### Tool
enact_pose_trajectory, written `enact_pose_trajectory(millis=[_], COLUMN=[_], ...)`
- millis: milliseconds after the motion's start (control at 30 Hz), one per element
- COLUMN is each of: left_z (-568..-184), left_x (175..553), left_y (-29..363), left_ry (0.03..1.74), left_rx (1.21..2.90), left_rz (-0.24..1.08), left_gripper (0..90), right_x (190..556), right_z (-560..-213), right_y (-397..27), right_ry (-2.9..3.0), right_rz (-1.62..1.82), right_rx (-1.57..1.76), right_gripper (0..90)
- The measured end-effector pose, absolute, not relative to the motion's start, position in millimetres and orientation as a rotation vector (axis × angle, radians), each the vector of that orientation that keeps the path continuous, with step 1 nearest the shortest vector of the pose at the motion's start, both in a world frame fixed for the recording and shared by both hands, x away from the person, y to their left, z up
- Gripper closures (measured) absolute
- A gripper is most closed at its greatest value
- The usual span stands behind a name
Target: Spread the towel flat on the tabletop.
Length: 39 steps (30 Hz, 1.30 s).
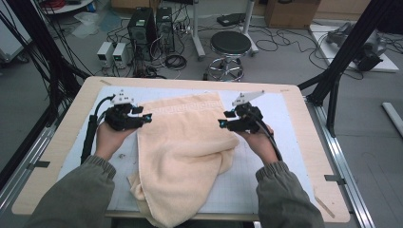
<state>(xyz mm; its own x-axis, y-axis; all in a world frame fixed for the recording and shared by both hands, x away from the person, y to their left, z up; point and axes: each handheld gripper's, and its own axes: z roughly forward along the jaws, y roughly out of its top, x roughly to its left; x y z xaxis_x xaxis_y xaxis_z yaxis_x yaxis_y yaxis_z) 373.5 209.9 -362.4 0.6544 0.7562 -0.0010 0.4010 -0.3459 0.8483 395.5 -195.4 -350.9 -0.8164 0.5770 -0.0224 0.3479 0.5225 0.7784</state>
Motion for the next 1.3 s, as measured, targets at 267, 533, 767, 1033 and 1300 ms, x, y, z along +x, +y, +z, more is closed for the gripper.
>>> enact_pose_trajectory(millis=[267,533,767,1033,1300], left_z=[-383,-390,-407,-423,-416], left_x=[306,266,247,247,248], left_y=[205,196,176,165,166], left_ry=[0.786,0.702,0.610,0.555,0.544], left_rx=[2.026,2.037,2.103,2.202,2.189], left_rz=[0.461,0.398,0.281,0.214,0.263], left_gripper=[41.9,36.6,32.8,61.8,80.3], right_x=[341,308,300,299,300], right_z=[-371,-396,-420,-435,-439], right_y=[-205,-220,-222,-211,-204], right_ry=[2.573,2.514,2.564,2.629,2.653], right_rz=[1.176,1.268,1.231,1.135,1.105], right_rx=[0.722,0.685,0.696,0.690,0.653], right_gripper=[53.0,53.5,53.4,55.0,74.0])
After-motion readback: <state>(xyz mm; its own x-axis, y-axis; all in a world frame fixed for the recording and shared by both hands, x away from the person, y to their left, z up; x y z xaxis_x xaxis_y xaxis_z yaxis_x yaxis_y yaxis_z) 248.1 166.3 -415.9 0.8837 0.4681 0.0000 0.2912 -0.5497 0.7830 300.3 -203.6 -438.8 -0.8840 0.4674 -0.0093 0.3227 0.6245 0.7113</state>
